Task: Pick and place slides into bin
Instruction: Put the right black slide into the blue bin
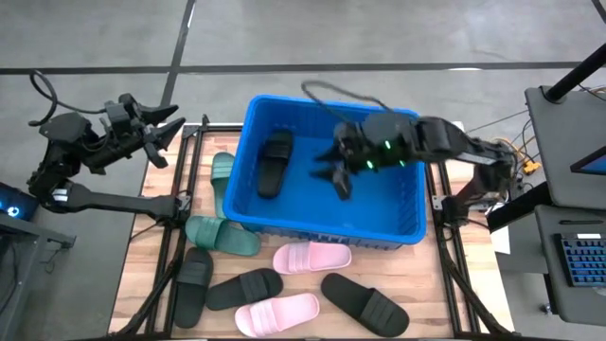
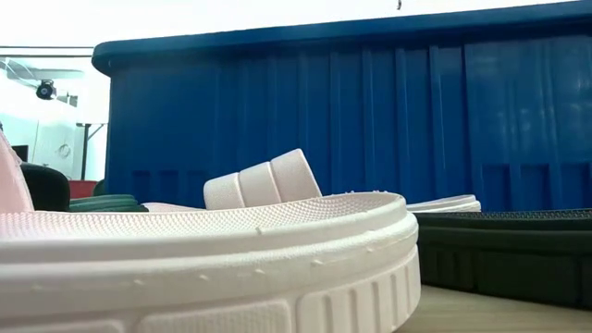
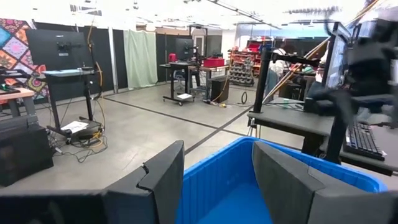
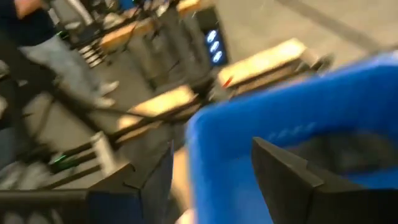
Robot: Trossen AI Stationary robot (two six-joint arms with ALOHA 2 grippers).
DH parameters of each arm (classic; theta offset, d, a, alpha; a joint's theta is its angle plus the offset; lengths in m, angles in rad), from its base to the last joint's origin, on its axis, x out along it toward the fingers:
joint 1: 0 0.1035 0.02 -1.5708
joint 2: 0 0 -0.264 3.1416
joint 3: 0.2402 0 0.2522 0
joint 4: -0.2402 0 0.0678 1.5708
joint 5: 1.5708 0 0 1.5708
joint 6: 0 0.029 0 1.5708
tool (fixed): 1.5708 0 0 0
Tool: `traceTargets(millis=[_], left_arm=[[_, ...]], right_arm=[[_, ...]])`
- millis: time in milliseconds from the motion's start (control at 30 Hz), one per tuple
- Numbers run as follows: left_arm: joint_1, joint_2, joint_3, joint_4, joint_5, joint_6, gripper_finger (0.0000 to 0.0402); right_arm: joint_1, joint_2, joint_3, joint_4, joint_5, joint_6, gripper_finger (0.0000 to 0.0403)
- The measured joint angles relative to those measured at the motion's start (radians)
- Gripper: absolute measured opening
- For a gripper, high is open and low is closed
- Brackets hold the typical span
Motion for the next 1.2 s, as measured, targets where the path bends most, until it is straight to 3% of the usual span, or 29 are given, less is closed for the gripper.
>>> traceTargets(millis=[467,867,1200], left_arm=[[0.000,-0.010,-0.003,0.000,0.002,0.000,0.0176],[0.000,-0.007,-0.005,-0.001,0.002,-0.001,0.0176],[0.000,-0.002,-0.005,-0.001,0.000,-0.001,0.0176]], right_arm=[[0.400,-0.035,-0.172,-0.093,0.164,0.563,0.0208],[0.558,-0.033,-0.370,-0.227,0.136,1.127,0.0207],[0.613,-0.033,-0.523,-0.246,0.083,1.506,0.0206]])
